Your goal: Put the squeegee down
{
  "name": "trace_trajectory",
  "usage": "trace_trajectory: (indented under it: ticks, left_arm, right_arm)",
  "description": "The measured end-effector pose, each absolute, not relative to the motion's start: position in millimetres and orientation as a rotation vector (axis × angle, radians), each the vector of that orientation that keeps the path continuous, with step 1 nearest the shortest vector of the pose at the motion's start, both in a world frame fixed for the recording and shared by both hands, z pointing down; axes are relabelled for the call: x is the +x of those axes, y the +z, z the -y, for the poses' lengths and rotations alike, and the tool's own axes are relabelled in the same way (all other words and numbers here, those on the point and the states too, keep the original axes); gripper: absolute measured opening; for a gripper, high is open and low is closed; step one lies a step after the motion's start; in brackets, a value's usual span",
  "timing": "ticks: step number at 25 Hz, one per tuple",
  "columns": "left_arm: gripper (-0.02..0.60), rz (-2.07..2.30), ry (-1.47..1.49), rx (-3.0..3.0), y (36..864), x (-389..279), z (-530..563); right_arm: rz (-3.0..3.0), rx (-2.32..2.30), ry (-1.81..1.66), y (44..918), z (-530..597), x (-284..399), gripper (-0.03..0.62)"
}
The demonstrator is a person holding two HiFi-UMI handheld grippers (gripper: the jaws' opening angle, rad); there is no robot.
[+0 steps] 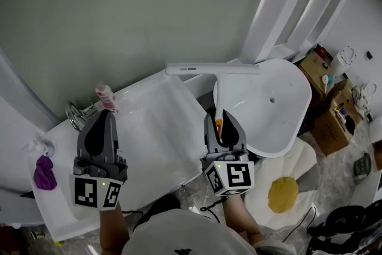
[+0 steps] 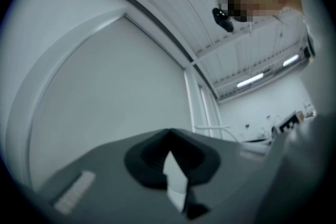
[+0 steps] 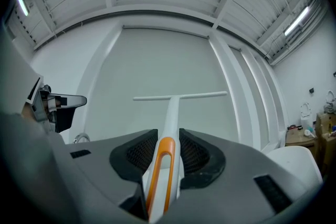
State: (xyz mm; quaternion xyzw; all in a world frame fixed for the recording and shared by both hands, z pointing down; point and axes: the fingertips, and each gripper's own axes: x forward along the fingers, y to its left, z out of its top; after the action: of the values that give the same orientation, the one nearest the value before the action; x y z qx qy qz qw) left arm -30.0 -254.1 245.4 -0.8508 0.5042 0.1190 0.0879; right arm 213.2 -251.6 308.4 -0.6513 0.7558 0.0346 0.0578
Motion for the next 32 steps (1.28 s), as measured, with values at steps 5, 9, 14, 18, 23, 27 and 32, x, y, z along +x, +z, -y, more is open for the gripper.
trace_trajectory:
  ticks: [5, 9, 14, 18, 23, 27, 32]
  left_arm:
    - [0.008, -1.527, 0.326, -2.537, 257, -37, 279]
    - [0.008, -1.543, 0.306, -2.548, 268, -42, 296]
    - [0.008, -1.577, 0.275, -2.572, 283, -49, 311]
    - [0.008, -1.601, 0.265, -2.589, 293, -56, 320]
    - [0.008, -1.613, 0.262, -2.608, 304, -61, 331]
    - [0.008, -1.627, 0.243, -2.622, 314, -64, 339]
    - [0.008, -1.642, 0.213, -2.639, 327, -68, 347]
  right_arm:
    - [-2.364, -1.977, 0.052, 332, 286, 201, 0.126]
    - [-2.432, -1.972, -0.023, 358, 310, 190, 0.126]
    - [-2.517, -1.980, -0.131, 395, 333, 177, 0.126]
    - [-2.581, -1.971, -0.233, 424, 345, 165, 0.126]
    - [-2.654, -1.969, -0.361, 463, 363, 154, 0.126]
    - [-2.724, -1.972, -0.427, 491, 377, 145, 0.126]
    - [-2.798, -1.950, -0.512, 521, 393, 133, 0.126]
